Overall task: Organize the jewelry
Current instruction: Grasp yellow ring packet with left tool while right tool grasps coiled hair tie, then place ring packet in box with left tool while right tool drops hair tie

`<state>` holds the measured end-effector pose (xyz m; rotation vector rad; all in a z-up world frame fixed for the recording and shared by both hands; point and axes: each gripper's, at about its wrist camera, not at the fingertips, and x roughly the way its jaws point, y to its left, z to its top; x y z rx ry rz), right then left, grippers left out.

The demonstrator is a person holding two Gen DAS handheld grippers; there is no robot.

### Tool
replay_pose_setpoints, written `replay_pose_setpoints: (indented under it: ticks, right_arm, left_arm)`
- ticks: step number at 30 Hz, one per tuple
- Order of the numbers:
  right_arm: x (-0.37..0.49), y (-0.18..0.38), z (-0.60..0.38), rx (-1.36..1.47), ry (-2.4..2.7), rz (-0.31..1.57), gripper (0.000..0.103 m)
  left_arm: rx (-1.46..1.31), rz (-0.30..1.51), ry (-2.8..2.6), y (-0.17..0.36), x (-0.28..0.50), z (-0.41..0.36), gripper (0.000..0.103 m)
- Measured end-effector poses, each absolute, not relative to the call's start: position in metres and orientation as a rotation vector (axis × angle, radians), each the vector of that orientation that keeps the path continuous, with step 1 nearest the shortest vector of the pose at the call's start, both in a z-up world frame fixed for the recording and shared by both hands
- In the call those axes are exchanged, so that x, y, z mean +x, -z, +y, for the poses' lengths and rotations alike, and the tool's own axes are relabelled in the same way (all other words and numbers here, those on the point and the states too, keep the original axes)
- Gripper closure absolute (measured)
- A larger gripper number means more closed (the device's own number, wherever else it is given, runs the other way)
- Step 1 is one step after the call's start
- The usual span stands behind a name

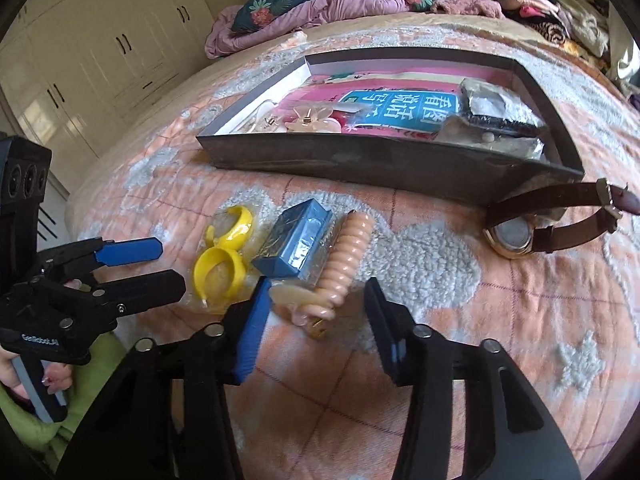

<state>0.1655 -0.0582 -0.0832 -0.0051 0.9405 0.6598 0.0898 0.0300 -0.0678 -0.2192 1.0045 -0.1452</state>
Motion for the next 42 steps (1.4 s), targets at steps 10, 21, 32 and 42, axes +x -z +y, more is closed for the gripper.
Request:
replay_pose_setpoints:
  ticks: [10, 21, 32, 42]
  right_arm:
    - [0.173, 0.088, -0.073, -0.046, -0.605, 0.912, 0.066]
    - [0.170, 0.081, -0.089, -0.049, -0.572, 0.873, 0.068]
    - [0.156, 0.057, -0.097, -0.003, -0.606, 0.823, 0.068]
    - [0.149, 0.025, -0.104, 0.027, -0.610, 0.737, 0.068]
  left_arm:
    - [-0.200, 1.018, 0.164, 0.080, 0.109, 0.016, 0.030]
    - [-0.106, 0.971, 0.174, 0.077, 0.113, -0.001, 0.079]
    - [-0.123, 0.885, 0.170, 0.044, 0.099, 0.010, 0.093]
    - [-0.162, 0.820, 0.146, 0.013, 0.105, 0.024, 0.093]
